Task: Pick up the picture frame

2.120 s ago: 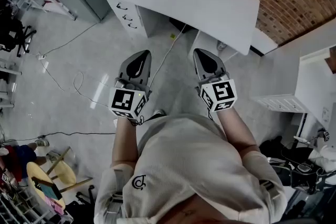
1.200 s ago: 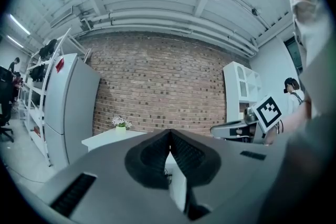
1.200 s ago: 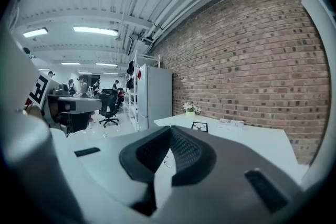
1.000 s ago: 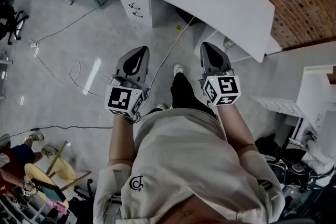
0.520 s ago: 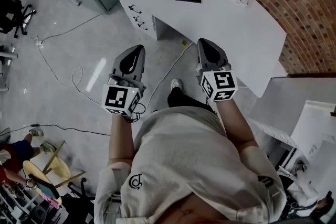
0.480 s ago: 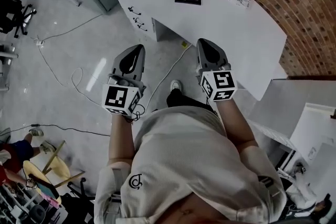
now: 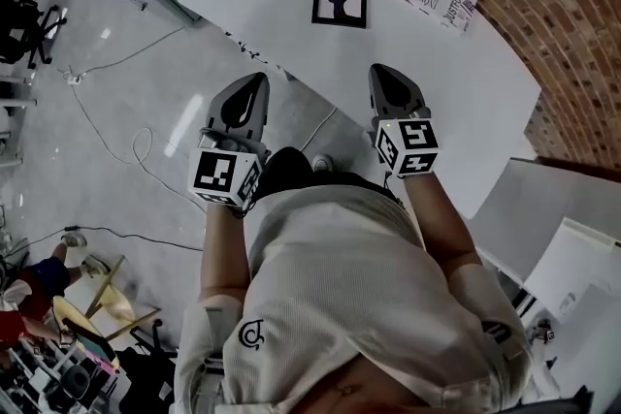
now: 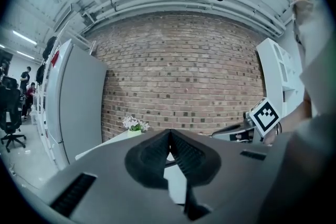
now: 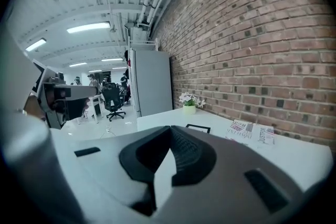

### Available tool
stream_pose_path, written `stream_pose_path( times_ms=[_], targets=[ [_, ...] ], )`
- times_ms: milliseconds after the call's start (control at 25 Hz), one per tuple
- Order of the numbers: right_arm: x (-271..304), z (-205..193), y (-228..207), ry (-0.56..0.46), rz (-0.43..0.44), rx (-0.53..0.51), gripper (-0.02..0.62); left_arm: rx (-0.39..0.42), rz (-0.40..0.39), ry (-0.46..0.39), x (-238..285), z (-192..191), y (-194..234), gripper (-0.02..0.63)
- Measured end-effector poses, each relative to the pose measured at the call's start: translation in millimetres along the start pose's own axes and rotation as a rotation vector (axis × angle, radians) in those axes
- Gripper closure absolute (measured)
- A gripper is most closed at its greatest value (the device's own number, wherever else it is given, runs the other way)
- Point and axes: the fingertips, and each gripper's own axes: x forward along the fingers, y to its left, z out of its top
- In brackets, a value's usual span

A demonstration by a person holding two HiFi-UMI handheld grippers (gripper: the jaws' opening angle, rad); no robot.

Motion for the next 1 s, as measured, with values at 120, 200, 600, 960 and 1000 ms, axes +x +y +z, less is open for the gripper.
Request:
stream_pose_path(
  times_ms=[120, 200, 600, 960, 1000],
  targets=[
    [18.0, -1.8, -17.4, 0.020, -0.014, 0.011, 0.589, 0.004, -0.018, -0.003, 29.0, 0.7, 6.2, 0.594],
    [29.7, -2.8, -28.7, 0.030, -0.028, 0.022, 0.588, 0.011, -0.046, 0.001, 50.3, 0.2, 8.7, 0.595],
    [113.7, -2.3, -82.4, 0.115, -0.171, 0.102, 0.588, 0.002, -0.278, 0.018, 173.4, 0.6, 50.8, 0.595],
    [195.8, -37.4, -112.9, 0.315, -0.262, 0.154, 0.588, -0.044, -0.482, 0.061, 269.1, -24.4, 87.9, 0.595],
    [203.3, -44.2, -116.9, 0.339, -0.270, 0.159, 0.588, -0.049, -0.493, 0.067, 277.4, -29.8, 91.8, 0.594]
  ],
)
